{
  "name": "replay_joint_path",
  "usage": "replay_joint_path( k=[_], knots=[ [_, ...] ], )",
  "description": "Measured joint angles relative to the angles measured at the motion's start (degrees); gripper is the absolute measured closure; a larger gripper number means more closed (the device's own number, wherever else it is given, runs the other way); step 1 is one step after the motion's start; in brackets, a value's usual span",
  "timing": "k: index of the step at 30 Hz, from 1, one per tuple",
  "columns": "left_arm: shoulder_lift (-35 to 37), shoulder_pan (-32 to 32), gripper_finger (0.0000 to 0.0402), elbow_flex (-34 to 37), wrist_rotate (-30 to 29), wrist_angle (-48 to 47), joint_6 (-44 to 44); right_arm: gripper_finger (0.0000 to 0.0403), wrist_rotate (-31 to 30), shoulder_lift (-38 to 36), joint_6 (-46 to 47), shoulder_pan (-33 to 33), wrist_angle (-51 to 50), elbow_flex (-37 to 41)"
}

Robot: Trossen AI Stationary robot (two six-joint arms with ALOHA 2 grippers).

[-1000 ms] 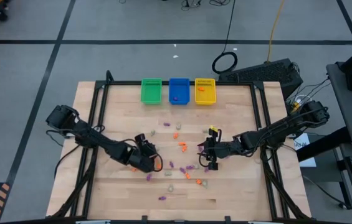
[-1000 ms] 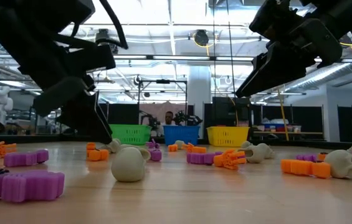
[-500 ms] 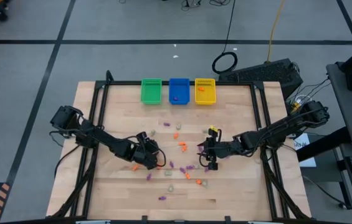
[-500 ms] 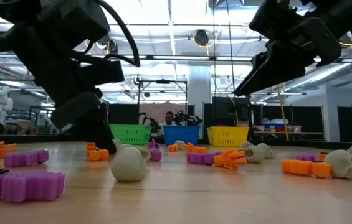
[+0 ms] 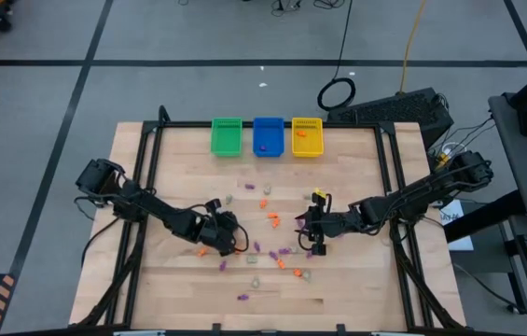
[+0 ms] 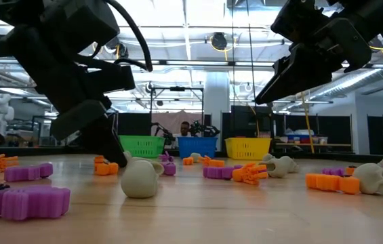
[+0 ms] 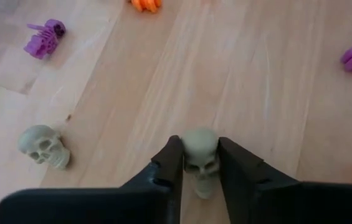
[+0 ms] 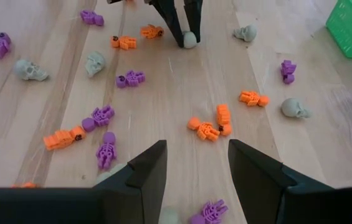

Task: Sort Halloween decoration
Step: Put the gray skull toy into the green bin

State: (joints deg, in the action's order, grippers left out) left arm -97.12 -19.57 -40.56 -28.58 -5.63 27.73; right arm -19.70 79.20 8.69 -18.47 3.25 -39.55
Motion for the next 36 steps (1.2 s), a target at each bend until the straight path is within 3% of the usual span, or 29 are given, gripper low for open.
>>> replay_joint_path(
  k=[10, 18, 21, 30, 36],
  knots=[
    [1.93, 0.04, 0.0321, 0.05, -0.15, 0.13, -2.88, 0.0243, 0.00, 0.00, 0.00, 0.00, 0.00, 0.00],
    [6.92, -0.04, 0.0318, -2.12, -0.68, 0.62, -12.33, 0.0243, 0.00, 0.00, -0.40, 0.01, 0.45, 0.00],
    [8.64, -0.04, 0.0318, -2.69, -0.95, 0.72, -18.76, 0.0243, 0.00, 0.00, -0.42, 0.01, 0.49, 0.00],
    [11.13, 0.00, 0.0318, -2.71, -1.80, 1.99, -50.98, 0.0243, 0.02, 0.00, -0.85, 0.01, 1.44, 0.00],
    [11.06, 0.35, 0.0317, -2.71, -1.99, 2.19, -58.51, 0.0243, 0.02, 0.00, -0.85, 0.01, 1.64, 0.00]
  ],
)
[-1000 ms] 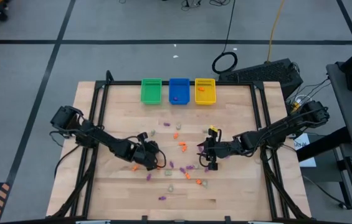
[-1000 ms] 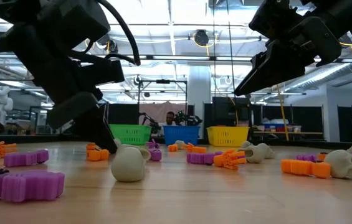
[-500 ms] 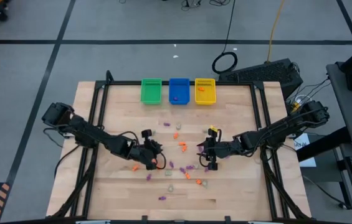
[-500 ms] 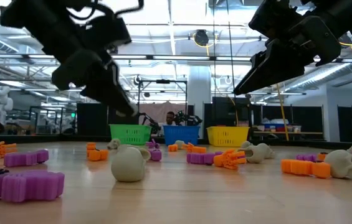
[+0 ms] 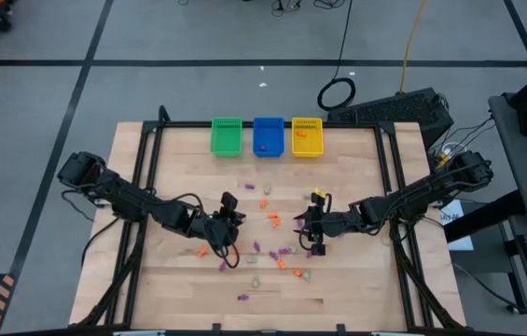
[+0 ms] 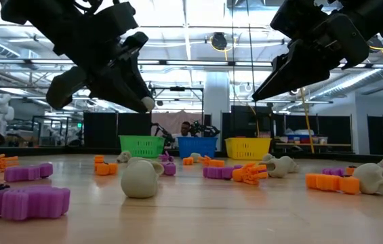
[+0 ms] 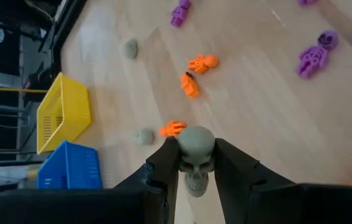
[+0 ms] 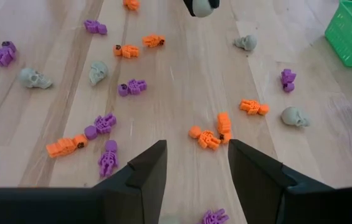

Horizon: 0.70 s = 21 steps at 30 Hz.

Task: Sort Halloween decoration
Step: Put the gray skull toy into the green bin

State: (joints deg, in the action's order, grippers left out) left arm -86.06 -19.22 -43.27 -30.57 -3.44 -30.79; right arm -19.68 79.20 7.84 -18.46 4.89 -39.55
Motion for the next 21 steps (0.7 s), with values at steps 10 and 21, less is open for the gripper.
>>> replay_joint_path(
  k=[10, 21],
  knots=[
    [0.00, 0.09, 0.0317, 0.00, -3.12, 0.04, -0.19, 0.0243, 0.00, 0.00, -0.21, 0.00, 0.07, 0.00],
    [0.00, 0.13, 0.0317, 0.00, -6.18, 0.02, -7.15, 0.0243, 0.00, 0.00, -0.22, 0.00, 0.07, 0.00]
  ],
)
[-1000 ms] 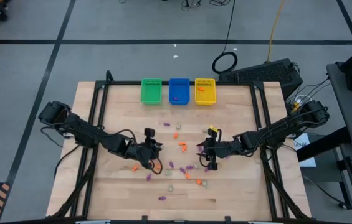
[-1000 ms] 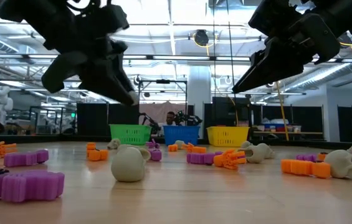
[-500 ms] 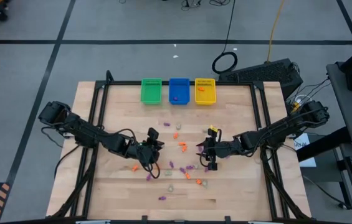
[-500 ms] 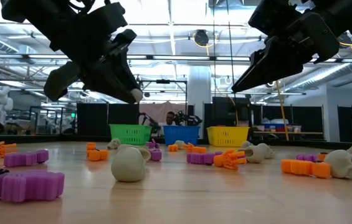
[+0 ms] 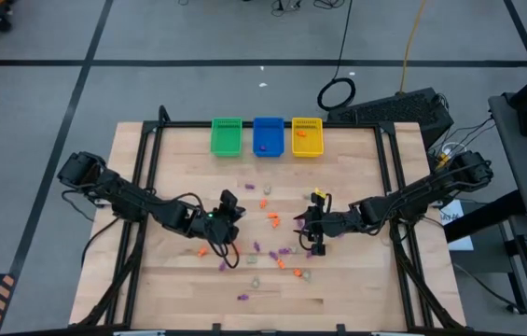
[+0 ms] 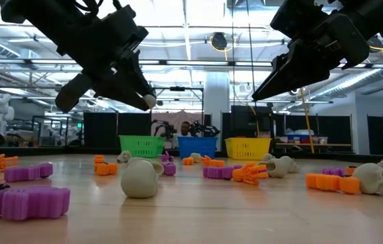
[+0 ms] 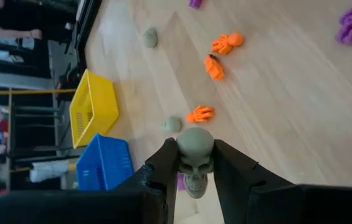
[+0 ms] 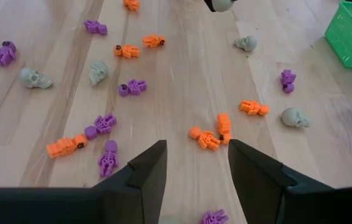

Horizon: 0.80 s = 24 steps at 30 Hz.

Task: Sort Halloween decoration
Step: Put the gray skull toy into the green bin

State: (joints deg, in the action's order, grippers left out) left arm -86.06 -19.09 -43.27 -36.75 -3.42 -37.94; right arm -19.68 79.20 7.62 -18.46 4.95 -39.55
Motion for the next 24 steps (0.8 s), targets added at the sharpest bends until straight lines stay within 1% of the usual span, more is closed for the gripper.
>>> replay_joint_path(
  k=[4, 7, 11, 16, 20, 24],
  knots=[
    [0.00, 0.00, 0.0317, 0.00, -0.23, 0.00, -1.59, 0.0243, 0.00, 0.00, -0.22, 0.00, 0.00, 0.00],
    [0.00, 0.00, 0.0317, 0.00, -0.20, 0.24, 1.09, 0.0243, 0.02, 0.00, -0.22, 0.00, 0.00, 0.00],
    [0.00, 0.00, 0.0317, 0.04, -0.20, 4.22, 8.93, 0.0243, 0.02, 0.00, -0.22, 0.00, 0.00, 0.00],
    [0.00, 0.00, 0.0317, 0.04, -0.15, 9.89, 22.34, 0.0243, 0.01, 0.00, -0.22, 0.00, 0.00, 0.00],
    [0.00, 0.00, 0.0317, 0.04, -0.08, 12.35, 32.67, 0.0243, 0.02, 0.00, -0.22, 0.00, 0.02, 0.00],
    [0.00, 0.00, 0.0317, 0.02, 0.06, 12.50, 38.94, 0.0243, 0.01, 0.00, -0.29, 0.00, 0.02, 0.00]
  ],
)
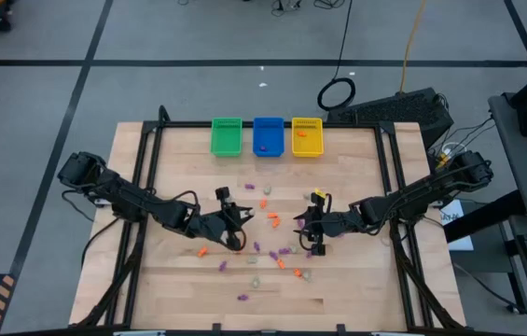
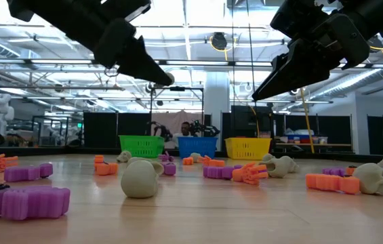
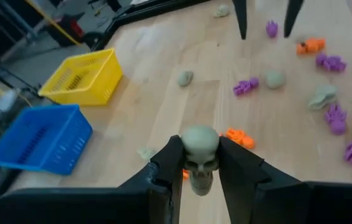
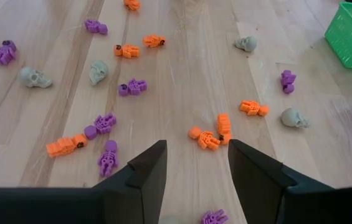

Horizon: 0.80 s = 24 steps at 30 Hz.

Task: Sort Halloween decoration
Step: Put the gray skull toy into the green bin

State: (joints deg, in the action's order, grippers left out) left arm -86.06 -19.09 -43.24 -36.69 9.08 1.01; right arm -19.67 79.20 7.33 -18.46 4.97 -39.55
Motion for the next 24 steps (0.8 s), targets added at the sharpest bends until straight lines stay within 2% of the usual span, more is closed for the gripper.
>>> replay_joint_path(
  k=[7, 11, 14, 18, 24],
  knots=[
    [-0.01, 0.00, 0.0317, 0.00, -0.42, 1.17, -0.34, 0.0243, 0.01, 0.00, -0.10, 0.00, 0.37, 0.00],
    [-0.02, 0.58, 0.0317, 0.00, -3.81, 3.10, -0.39, 0.0243, 0.01, 0.00, -0.14, 0.00, 0.40, 0.00],
    [-0.02, 1.61, 0.0317, 0.00, -7.25, 3.54, -5.05, 0.0243, 0.01, 0.00, -0.32, 0.00, 0.40, 0.00],
    [-0.02, 4.39, 0.0317, 0.00, -8.61, 3.97, -10.17, 0.0243, -0.01, 0.00, -0.54, 0.00, 0.40, 0.00],
    [-0.02, 11.51, 0.0317, 0.00, -8.31, 3.77, -12.91, 0.0243, 0.00, 0.00, -0.54, 0.00, 0.40, 0.00]
  ],
)
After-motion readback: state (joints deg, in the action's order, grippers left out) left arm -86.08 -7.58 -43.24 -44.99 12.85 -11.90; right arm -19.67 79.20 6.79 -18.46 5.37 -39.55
